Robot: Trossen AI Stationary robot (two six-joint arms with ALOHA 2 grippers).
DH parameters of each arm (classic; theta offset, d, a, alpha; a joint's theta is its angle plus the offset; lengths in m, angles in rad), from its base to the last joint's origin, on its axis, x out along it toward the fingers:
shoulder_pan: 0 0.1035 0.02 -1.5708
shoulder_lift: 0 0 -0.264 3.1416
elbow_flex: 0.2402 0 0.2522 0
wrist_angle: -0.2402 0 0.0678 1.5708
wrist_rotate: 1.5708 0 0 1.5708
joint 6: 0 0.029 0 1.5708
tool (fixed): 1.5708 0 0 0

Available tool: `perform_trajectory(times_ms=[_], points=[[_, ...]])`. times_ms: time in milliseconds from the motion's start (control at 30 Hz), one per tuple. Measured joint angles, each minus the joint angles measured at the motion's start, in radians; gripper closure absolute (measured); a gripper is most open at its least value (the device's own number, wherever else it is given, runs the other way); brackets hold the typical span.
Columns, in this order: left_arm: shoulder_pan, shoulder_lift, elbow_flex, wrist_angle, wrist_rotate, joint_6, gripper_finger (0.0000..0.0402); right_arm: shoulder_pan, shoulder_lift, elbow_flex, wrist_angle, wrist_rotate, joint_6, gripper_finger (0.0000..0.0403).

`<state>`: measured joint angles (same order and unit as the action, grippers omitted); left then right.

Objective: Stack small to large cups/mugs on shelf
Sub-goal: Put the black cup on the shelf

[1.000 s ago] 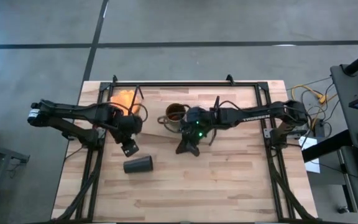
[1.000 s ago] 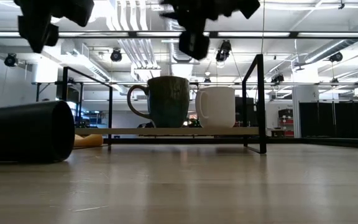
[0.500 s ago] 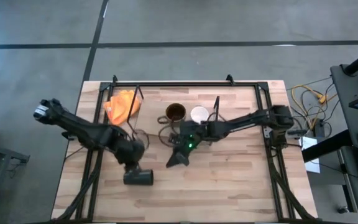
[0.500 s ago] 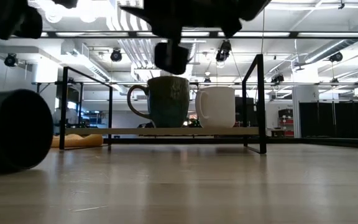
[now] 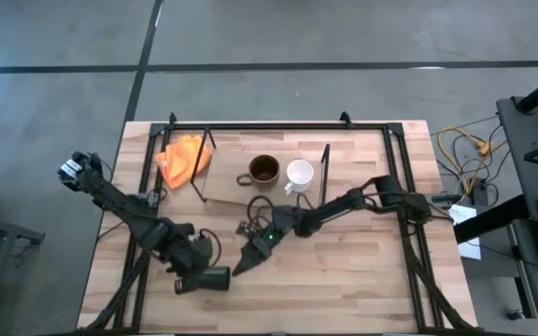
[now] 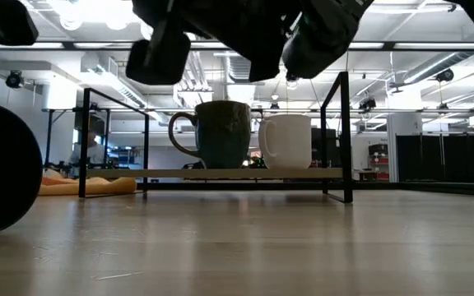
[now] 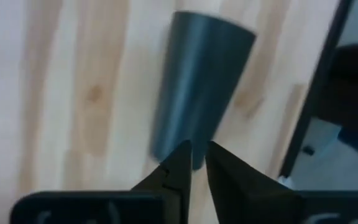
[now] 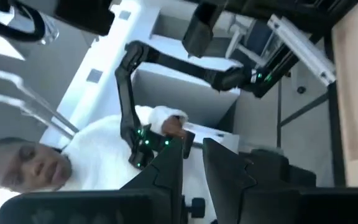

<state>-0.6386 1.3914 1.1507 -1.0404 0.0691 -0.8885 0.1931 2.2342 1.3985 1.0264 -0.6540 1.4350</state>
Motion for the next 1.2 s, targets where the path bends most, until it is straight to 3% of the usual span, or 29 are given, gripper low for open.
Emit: perform_trajectory(times_ms=[167,367,633,833,933,1100,1200], points=[[-0.036,0.069,0.000,0.115,0.002,-0.049,0.0390,0.077,-0.007,0.000,-0.073,0.131,-0.049,0.0344],[-0.052,0.157,0.000,0.119,0.056,-0.052,0.0393,0.151,-0.038,-0.001,-0.450,0.373,-0.177,0.0344],[-0.052,0.186,0.000,0.116,0.098,-0.074,0.0393,0.181,-0.040,0.000,-0.486,0.659,-0.186,0.0344],[-0.051,0.182,0.000,0.106,0.080,-0.069,0.0393,0.165,-0.040,-0.002,-0.618,0.869,-0.197,0.0344],[-0.052,0.182,0.000,0.044,0.036,-0.067,0.0393,0.141,-0.040,-0.002,-0.664,0.909,-0.223,0.0344],[-0.040,0.180,0.000,-0.247,-0.118,-0.074,0.0393,0.067,-0.040,-0.002,-0.623,0.909,-0.286,0.0344],[-0.021,0.175,-0.005,-0.331,-0.225,-0.062,0.0393,0.011,-0.037,-0.002,-0.590,0.844,-0.314,0.0344]])
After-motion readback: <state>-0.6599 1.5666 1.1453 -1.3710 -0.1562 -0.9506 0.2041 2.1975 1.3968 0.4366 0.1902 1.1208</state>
